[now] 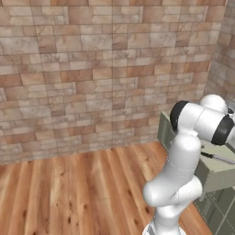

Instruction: Pick up the knife from the drawer and place it on the cutting board. Then place the meat from the plate to the cutting board.

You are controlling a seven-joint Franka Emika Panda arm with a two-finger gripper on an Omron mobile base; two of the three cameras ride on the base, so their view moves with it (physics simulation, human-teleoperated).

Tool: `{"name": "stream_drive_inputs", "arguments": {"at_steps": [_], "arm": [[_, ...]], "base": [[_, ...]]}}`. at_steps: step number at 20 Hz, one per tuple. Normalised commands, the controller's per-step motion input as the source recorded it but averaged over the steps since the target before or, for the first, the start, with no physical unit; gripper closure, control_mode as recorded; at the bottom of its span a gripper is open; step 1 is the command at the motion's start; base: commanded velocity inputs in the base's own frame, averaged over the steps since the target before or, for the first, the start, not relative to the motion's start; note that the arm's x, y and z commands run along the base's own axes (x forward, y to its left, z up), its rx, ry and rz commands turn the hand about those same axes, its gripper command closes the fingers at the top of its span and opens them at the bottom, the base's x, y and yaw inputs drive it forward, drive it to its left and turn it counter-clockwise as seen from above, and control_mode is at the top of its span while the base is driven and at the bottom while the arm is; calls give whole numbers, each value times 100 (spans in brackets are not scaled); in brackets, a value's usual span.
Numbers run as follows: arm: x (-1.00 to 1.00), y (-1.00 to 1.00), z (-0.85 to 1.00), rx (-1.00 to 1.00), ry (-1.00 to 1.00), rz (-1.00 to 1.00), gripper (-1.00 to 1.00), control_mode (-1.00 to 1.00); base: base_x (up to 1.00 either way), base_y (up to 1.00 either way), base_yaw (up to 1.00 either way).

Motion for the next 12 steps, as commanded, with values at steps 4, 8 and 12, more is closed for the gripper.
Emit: {"name": "stream_drive_inputs", "arguments": {"at_steps": [4, 8, 12], "arm": [[10, 0, -34, 0, 0, 0, -100, -100], [5, 0, -34, 0, 0, 0, -100, -100], [0, 0, -32, 0, 0, 0, -100, -100]], "base": [[0, 0, 0], [0, 0, 0], [0, 0, 0]]}}
